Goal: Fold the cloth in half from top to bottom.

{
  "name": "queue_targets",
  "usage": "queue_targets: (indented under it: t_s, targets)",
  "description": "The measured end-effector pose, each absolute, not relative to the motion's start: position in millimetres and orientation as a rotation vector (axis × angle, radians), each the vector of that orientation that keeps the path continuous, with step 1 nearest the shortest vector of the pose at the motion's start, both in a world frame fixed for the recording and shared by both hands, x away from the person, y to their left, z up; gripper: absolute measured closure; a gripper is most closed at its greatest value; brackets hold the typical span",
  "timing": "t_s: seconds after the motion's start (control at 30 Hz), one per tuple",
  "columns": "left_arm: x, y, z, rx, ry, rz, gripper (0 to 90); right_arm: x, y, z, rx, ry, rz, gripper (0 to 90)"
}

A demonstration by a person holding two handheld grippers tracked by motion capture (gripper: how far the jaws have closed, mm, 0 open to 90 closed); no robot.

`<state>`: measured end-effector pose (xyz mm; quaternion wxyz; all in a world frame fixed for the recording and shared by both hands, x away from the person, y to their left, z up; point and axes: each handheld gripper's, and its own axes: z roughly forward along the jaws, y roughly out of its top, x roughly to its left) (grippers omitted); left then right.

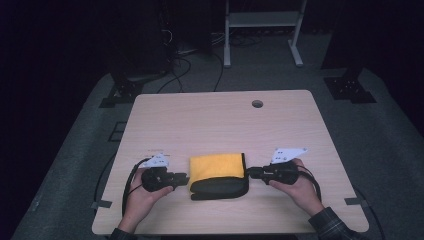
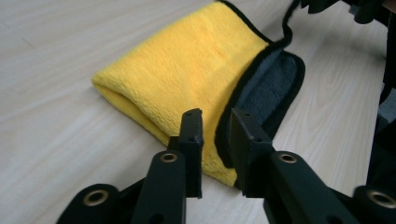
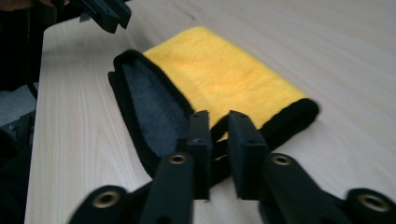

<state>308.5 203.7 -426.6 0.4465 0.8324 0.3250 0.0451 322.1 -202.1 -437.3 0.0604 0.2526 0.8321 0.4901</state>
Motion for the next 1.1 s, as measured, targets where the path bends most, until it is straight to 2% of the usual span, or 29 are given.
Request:
queue_targets:
  t_s: [0.03,0.1,0.27,0.5,0.83,1.1]
  targets:
    - [311,204,-425,2.055,0.806,0.122,80.7,325,-208,-431,0.786,2.480,1.493,86.2]
    - [316,203,-424,2.051,0.812,0.125,83.0,330,-213,-428,0.802,2.462,1.492,88.4]
    - [334,192,-428,2.056,0.819,0.124,86.7,350,-206,-437,0.853,2.491,1.473,89.4]
    - [350,173,-446,2.100,0.828,0.080,87.3,373,-183,-454,0.857,2.566,1.427,89.5]
    - [325,168,-459,2.154,0.793,0.008,85.6,352,-164,-467,0.752,2.711,1.397,89.4]
    - [307,167,-458,2.185,0.767,0.017,84.2,327,-161,-467,0.677,2.775,1.377,89.4]
